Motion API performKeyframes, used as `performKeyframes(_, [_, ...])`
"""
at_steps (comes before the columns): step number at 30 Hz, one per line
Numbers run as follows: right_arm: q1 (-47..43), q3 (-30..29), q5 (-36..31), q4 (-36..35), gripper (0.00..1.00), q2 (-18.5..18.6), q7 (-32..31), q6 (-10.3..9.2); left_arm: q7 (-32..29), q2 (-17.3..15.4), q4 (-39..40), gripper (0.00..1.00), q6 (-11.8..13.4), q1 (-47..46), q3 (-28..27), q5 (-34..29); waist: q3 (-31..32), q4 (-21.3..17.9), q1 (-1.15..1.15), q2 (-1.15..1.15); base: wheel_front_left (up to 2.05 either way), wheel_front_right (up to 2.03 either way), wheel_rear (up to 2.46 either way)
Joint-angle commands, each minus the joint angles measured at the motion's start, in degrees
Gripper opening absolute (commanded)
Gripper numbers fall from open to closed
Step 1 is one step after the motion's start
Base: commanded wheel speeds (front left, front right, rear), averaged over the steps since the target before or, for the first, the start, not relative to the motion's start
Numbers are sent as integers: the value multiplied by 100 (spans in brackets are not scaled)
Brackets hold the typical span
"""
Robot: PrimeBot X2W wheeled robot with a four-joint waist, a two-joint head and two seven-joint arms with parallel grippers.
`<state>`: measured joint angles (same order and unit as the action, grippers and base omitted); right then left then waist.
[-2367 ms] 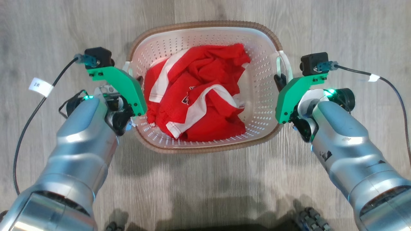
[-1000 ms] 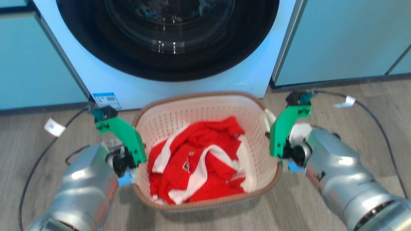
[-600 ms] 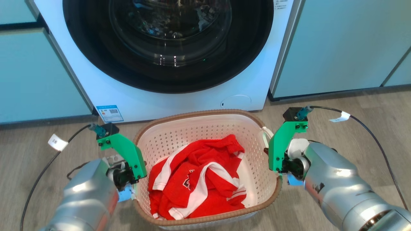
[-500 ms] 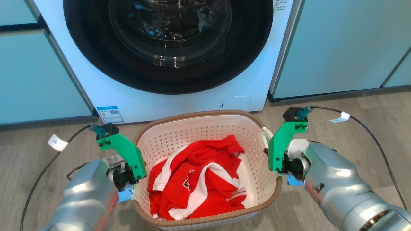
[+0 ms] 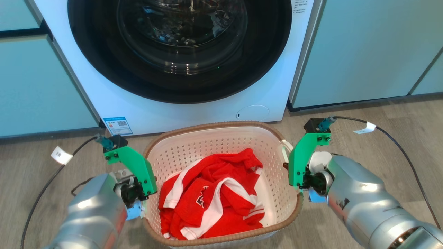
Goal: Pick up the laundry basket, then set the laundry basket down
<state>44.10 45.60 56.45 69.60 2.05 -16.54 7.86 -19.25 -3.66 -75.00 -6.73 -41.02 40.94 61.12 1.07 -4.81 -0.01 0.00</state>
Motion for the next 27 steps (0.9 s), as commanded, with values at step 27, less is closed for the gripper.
performKeyframes(27, [147,465,485,-41,0,83,148,-37,198,-287,111,0,-74,-322,-136,202,-131,-25,1,0,0,0,0])
